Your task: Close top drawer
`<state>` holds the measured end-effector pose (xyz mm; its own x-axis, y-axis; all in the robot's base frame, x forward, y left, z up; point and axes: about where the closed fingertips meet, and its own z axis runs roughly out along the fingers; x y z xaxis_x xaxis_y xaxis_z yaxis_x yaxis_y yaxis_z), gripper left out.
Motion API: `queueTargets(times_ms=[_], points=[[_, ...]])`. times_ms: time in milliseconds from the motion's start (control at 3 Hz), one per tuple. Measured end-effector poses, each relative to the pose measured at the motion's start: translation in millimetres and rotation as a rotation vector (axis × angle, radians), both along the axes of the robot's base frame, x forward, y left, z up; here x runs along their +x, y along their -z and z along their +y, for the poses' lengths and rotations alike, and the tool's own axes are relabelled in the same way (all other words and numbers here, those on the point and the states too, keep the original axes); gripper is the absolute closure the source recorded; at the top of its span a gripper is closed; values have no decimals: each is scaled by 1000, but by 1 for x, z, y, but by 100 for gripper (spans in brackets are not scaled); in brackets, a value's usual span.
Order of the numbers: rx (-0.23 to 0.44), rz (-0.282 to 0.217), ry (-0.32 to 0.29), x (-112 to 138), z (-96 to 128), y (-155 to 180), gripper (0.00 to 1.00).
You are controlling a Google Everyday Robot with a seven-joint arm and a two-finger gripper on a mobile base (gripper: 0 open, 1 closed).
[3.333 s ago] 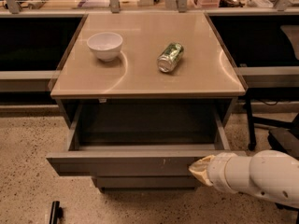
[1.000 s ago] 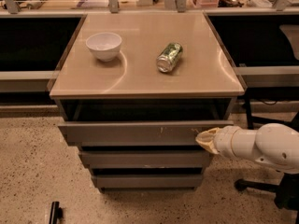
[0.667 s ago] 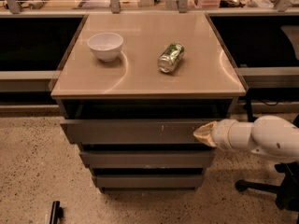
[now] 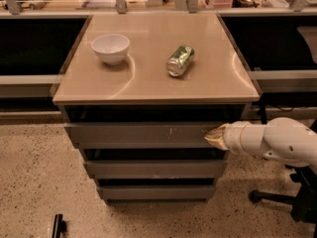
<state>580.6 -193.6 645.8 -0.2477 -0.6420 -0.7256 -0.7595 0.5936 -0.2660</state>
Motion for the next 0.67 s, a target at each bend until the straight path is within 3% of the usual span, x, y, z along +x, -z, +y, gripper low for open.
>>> queueTargets(times_ms=[333,667], points=[[0,0,0,-2,-1,0,100],[17,11,45,-15,-3,6,100]])
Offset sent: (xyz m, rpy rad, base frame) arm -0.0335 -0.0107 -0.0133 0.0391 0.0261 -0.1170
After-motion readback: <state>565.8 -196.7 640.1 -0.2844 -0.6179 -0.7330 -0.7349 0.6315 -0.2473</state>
